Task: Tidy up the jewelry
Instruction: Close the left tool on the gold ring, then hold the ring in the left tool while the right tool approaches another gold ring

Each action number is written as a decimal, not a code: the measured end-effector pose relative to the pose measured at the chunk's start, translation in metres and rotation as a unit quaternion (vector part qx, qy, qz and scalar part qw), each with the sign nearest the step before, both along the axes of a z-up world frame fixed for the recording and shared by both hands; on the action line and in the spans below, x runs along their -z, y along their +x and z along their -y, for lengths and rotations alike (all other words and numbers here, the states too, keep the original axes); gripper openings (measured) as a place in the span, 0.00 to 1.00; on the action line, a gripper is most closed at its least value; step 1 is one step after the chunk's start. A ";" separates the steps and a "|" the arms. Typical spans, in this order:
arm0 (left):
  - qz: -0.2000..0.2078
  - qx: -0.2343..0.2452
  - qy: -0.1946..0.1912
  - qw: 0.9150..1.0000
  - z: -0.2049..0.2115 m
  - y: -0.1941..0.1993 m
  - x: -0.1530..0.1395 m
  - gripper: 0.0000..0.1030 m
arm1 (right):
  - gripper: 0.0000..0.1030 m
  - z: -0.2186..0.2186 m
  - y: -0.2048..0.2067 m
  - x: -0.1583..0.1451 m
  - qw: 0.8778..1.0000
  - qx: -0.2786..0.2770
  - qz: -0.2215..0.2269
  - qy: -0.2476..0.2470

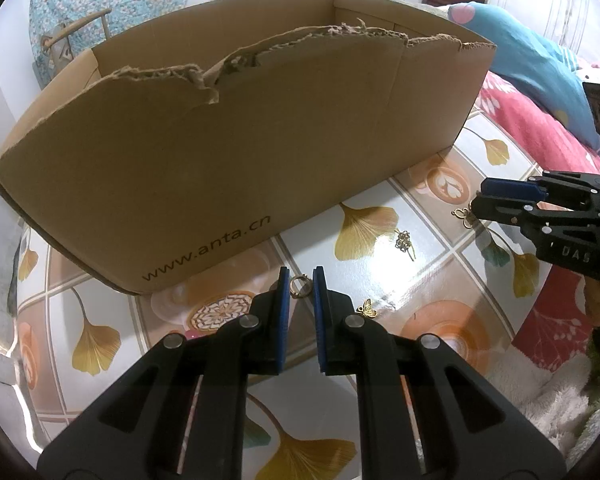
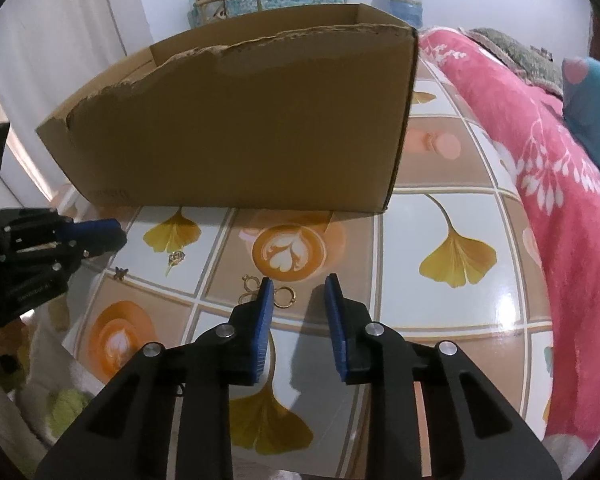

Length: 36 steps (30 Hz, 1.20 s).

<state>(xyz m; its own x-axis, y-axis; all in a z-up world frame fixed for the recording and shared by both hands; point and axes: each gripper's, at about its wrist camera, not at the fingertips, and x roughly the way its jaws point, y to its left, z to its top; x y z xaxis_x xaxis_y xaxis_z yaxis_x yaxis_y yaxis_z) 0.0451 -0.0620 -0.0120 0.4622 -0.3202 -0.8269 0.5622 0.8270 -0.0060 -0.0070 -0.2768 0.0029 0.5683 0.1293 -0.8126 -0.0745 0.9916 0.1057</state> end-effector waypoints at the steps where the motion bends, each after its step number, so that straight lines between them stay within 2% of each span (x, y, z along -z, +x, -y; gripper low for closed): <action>1: 0.000 0.000 0.000 1.000 0.000 0.000 0.000 0.10 | 0.24 -0.001 0.000 0.000 1.000 -0.002 0.000 -0.001; 9: 0.000 0.000 0.000 1.000 0.000 0.000 0.000 0.10 | 0.15 -0.004 -0.002 -0.001 1.000 -0.007 -0.003 -0.006; 14: 0.000 0.000 0.000 1.000 0.000 0.000 0.000 0.10 | 0.15 0.004 0.002 -0.001 1.000 0.002 -0.010 0.007; 19: 0.000 0.000 0.001 1.000 0.000 0.000 0.000 0.10 | 0.15 -0.003 0.001 0.000 1.000 -0.016 -0.012 0.018; 23: 0.000 0.001 0.001 1.000 0.000 0.000 0.000 0.10 | 0.15 -0.008 0.000 -0.001 0.999 -0.030 -0.008 0.011; 36: 0.000 0.000 0.001 1.000 0.000 0.000 0.000 0.10 | 0.15 -0.005 -0.002 -0.001 1.000 -0.020 -0.003 -0.007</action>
